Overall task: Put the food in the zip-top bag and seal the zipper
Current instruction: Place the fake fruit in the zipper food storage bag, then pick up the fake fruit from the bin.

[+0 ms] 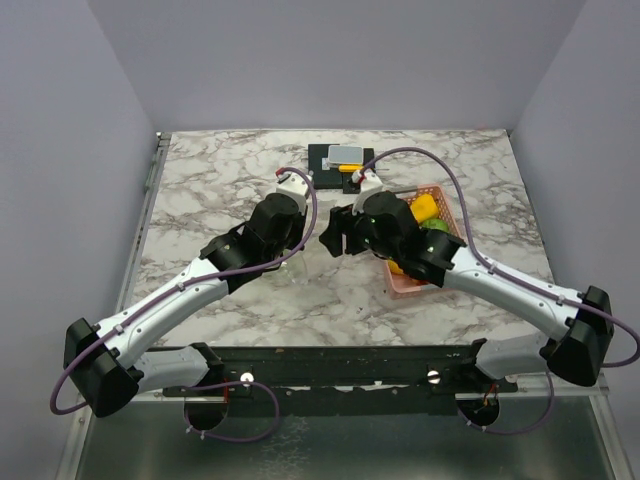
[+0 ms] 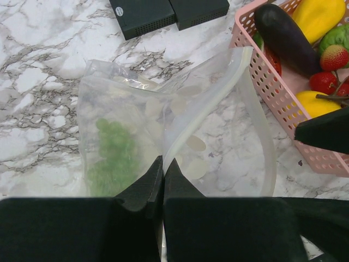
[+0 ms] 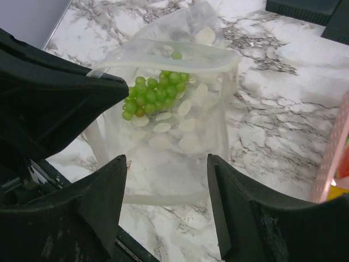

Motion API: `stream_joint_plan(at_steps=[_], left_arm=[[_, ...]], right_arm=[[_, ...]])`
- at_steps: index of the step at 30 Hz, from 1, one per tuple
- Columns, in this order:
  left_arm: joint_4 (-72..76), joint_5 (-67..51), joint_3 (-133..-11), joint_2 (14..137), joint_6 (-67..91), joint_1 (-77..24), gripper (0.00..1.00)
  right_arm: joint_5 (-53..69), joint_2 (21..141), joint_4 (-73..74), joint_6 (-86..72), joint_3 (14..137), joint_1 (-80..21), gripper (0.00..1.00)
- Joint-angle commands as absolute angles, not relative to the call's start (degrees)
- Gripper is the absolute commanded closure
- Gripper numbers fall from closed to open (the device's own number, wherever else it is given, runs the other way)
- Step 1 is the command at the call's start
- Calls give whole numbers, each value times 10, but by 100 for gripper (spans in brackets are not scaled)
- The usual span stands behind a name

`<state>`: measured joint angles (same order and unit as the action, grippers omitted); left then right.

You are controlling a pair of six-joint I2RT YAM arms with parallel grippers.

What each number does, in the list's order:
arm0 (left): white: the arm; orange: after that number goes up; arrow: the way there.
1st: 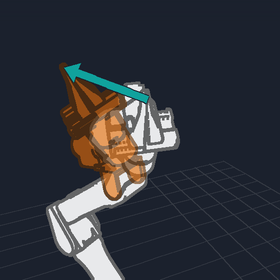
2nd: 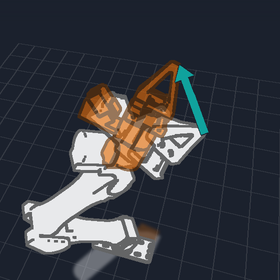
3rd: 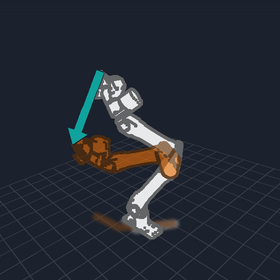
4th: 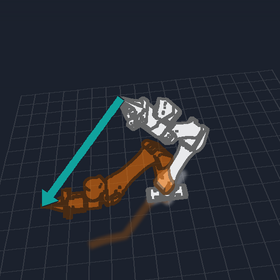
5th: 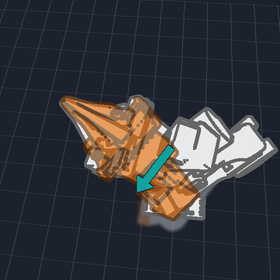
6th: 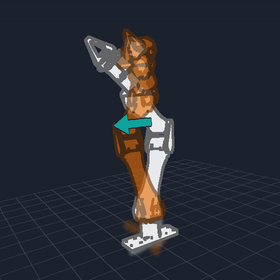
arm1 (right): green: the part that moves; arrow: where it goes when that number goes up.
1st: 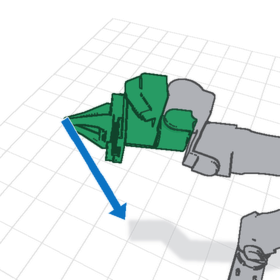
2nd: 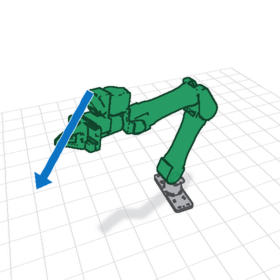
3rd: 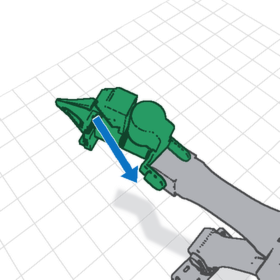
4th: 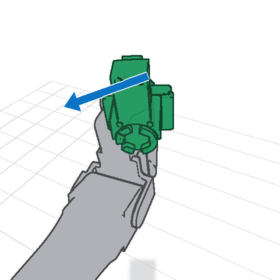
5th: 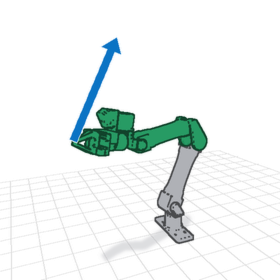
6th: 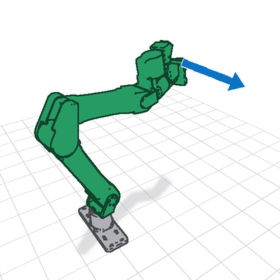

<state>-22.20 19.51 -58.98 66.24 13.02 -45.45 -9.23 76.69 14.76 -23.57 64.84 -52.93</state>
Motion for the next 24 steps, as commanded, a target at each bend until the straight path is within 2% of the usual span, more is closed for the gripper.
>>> stream_joint_plan(at_steps=[1, 12, 24], left_arm=[[-207, 198, -584, 664, 133, -456, 100], [-208, 204, -583, 663, 133, -456, 100], [-209, 204, -582, 663, 132, -457, 100]], right_arm=[[-155, 718, 206, -247, 636, -534, 35], [-304, 650, 351, -240, 631, -531, 34], [-343, 678, 455, -243, 608, -492, 35]])
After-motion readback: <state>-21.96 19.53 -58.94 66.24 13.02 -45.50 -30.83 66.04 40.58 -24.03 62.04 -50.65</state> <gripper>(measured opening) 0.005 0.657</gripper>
